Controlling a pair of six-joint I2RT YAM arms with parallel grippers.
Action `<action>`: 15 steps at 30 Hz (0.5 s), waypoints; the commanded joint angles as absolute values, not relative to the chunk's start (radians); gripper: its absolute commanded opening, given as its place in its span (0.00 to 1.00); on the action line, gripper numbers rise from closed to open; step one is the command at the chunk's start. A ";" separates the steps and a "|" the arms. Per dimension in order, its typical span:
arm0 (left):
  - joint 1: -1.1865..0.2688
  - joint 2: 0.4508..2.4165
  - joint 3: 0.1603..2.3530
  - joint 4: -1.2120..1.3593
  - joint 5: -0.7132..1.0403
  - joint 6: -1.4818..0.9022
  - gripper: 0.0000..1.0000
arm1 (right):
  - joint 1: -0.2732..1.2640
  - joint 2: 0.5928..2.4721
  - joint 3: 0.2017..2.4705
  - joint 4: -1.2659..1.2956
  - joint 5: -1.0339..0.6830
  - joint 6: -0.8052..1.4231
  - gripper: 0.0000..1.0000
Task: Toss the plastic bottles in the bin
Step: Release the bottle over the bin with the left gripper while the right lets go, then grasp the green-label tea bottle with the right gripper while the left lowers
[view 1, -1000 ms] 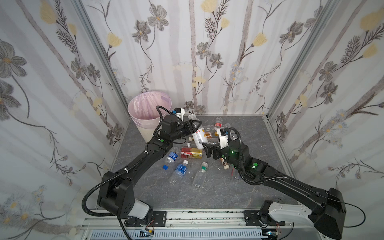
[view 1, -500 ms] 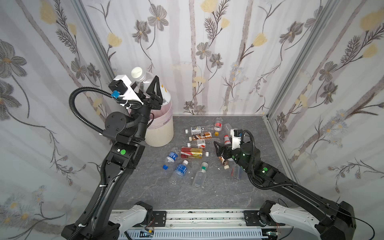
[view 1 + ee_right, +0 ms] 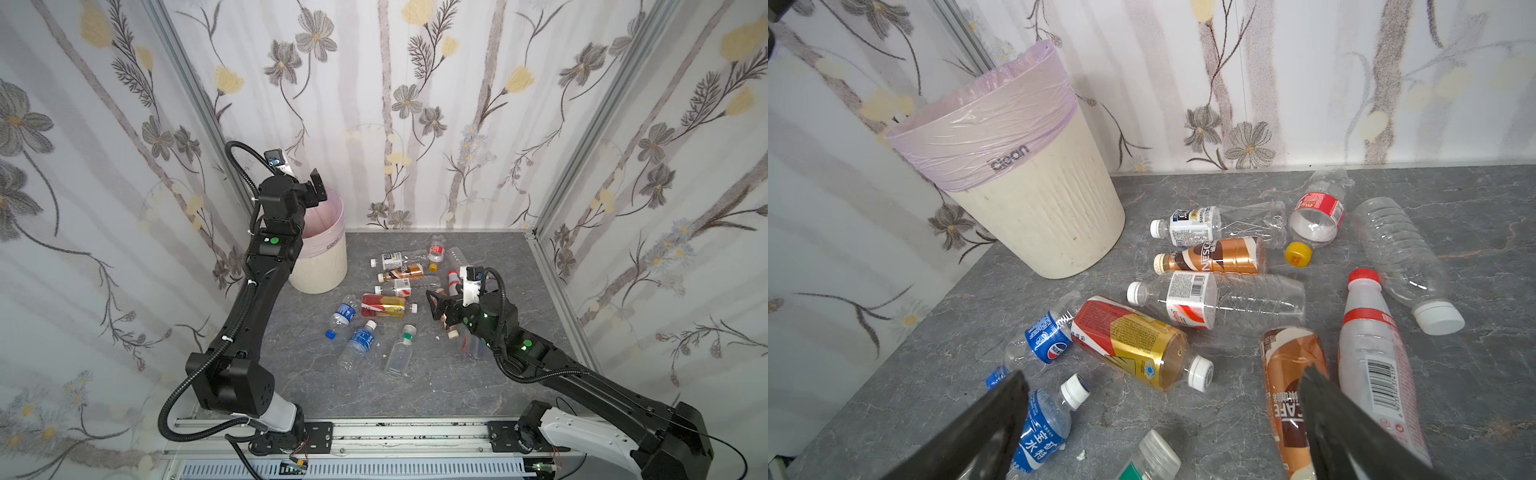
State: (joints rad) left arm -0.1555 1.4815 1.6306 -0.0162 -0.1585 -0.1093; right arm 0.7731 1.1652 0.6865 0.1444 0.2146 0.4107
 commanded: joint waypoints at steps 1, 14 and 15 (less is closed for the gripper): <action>-0.189 1.399 1.661 0.018 -0.068 -0.159 1.00 | 0.773 1.182 0.687 0.185 0.203 0.423 1.00; -0.449 1.190 1.236 0.026 -0.010 -0.337 1.00 | 0.774 1.289 0.687 0.141 0.238 0.498 1.00; -0.463 1.188 1.199 0.026 -0.013 -0.359 1.00 | 0.773 1.287 0.677 0.144 0.238 0.504 1.00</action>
